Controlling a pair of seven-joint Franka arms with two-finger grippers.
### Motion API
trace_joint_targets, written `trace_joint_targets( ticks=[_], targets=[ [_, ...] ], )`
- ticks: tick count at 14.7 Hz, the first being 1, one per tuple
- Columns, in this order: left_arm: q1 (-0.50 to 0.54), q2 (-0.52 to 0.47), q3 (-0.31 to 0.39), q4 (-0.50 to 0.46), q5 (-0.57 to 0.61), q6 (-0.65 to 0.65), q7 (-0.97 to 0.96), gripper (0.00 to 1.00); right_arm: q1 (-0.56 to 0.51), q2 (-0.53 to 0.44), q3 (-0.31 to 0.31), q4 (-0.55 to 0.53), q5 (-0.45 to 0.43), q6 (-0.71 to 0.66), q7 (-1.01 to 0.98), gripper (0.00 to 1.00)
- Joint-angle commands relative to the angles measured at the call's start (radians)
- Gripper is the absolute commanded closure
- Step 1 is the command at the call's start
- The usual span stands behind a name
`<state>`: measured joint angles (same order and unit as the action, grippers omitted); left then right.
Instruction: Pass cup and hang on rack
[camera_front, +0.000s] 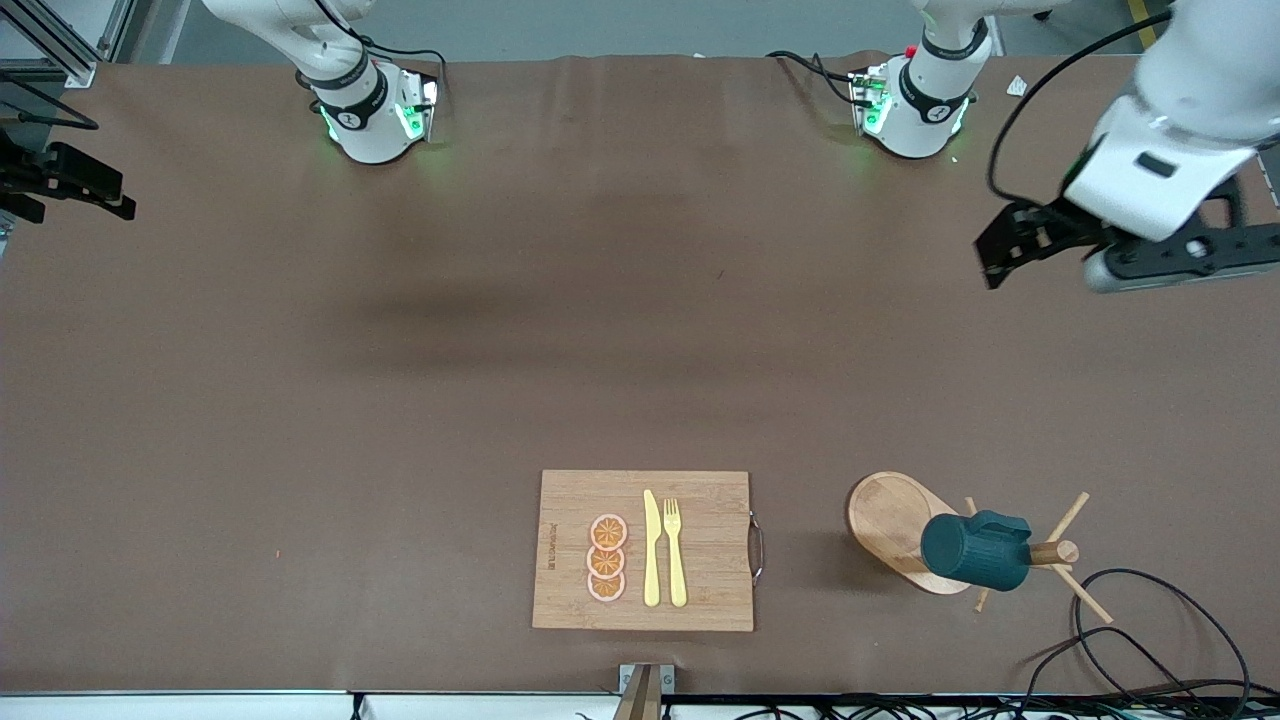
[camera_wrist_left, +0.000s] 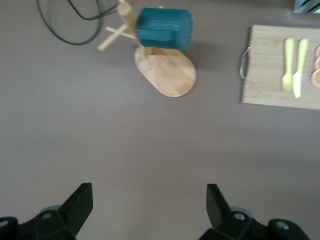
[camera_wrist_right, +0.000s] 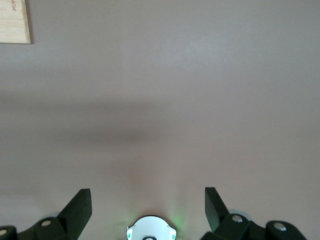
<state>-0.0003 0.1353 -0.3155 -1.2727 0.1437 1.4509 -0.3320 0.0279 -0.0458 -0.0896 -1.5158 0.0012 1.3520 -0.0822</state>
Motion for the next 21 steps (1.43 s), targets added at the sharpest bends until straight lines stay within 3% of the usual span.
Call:
trace_joint_targets(
  ticks=[1,8,17,21],
  targets=[
    [-0.026,-0.092,0.079,-0.086,-0.022,-0.010,0.099,0.00,0.006,-0.012,-0.001,-0.006,0.000,0.001,0.019,0.00],
    [-0.024,-0.160,0.187,-0.157,-0.107,-0.021,0.185,0.00,0.006,-0.012,-0.001,-0.006,0.000,0.001,0.018,0.00],
    [-0.029,-0.157,0.196,-0.163,-0.108,-0.021,0.186,0.00,0.003,-0.011,-0.002,-0.009,-0.001,-0.001,0.018,0.00],
    [-0.040,-0.193,0.191,-0.232,-0.110,-0.012,0.185,0.00,0.004,-0.011,-0.002,-0.011,-0.001,-0.001,0.019,0.00]
  ],
)
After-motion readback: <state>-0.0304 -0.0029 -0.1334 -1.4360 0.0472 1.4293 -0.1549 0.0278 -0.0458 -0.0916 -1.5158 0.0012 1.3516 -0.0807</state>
